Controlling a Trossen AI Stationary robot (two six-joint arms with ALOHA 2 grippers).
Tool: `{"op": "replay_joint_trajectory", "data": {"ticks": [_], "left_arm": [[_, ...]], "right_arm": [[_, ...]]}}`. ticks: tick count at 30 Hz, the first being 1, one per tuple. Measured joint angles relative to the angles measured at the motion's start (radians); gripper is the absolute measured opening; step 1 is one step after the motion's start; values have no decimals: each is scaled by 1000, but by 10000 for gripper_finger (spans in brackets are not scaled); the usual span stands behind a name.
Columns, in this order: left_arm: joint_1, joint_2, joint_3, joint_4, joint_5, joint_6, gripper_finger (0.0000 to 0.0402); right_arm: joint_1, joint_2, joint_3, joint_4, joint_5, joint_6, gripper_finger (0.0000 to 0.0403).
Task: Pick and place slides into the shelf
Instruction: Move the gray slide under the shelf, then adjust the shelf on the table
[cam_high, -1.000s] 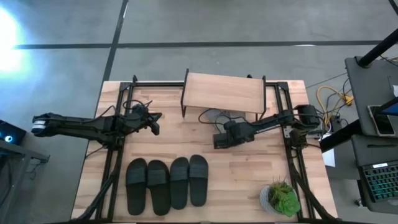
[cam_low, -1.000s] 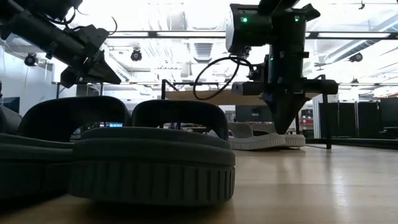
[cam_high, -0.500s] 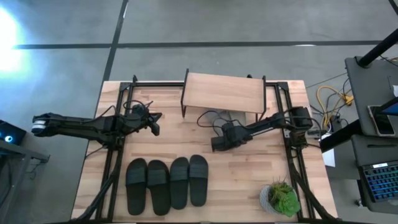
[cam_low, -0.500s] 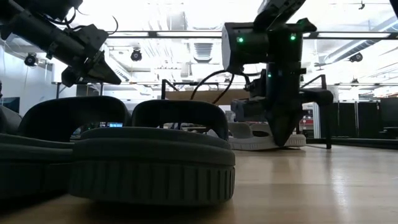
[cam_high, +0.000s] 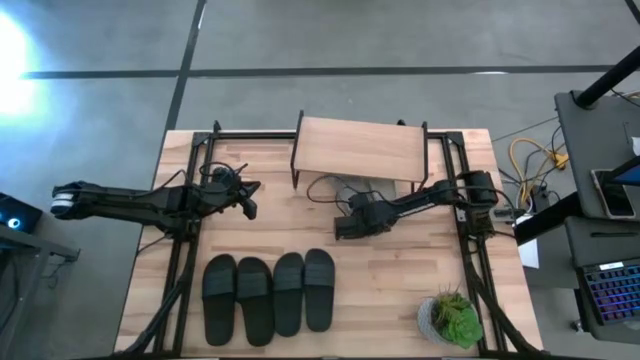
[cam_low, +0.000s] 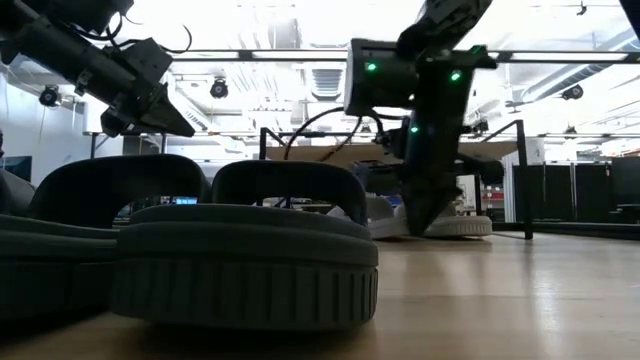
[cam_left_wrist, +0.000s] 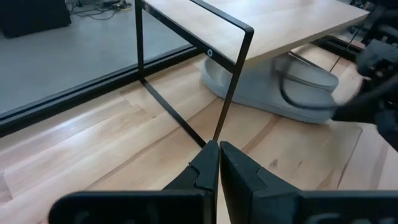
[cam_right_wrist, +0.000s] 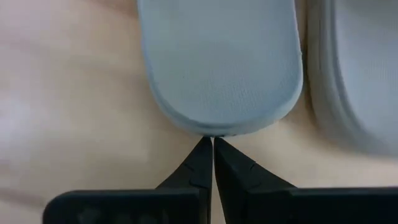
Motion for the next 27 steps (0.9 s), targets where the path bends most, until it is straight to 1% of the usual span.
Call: {"op": "replay_joint_trajectory", "data": {"ticks": [10,12,14,17,23,25,27], "left_arm": [[0,0,0,10,17,0,0],[0,0,0,13,30,0,0],[-1,3,0,27,35,-1,0],[-1,10,0,26,36,-2,0],[-1,31,1,38,49,-7,0],[-1,42,2,45,57,-9,0],[0,56,2,53,59,-58,0]], "right_arm": [[-56,9,5,-7,119,-54,8],[-56,9,18,-6,122,-78,9],[-49,9,36,-8,105,-108,9],[-12,-8,68,-13,66,-148,9],[104,-76,119,-141,68,-106,9],[140,-101,136,-221,90,-63,9],[168,-134,152,-326,106,20,9]]}}
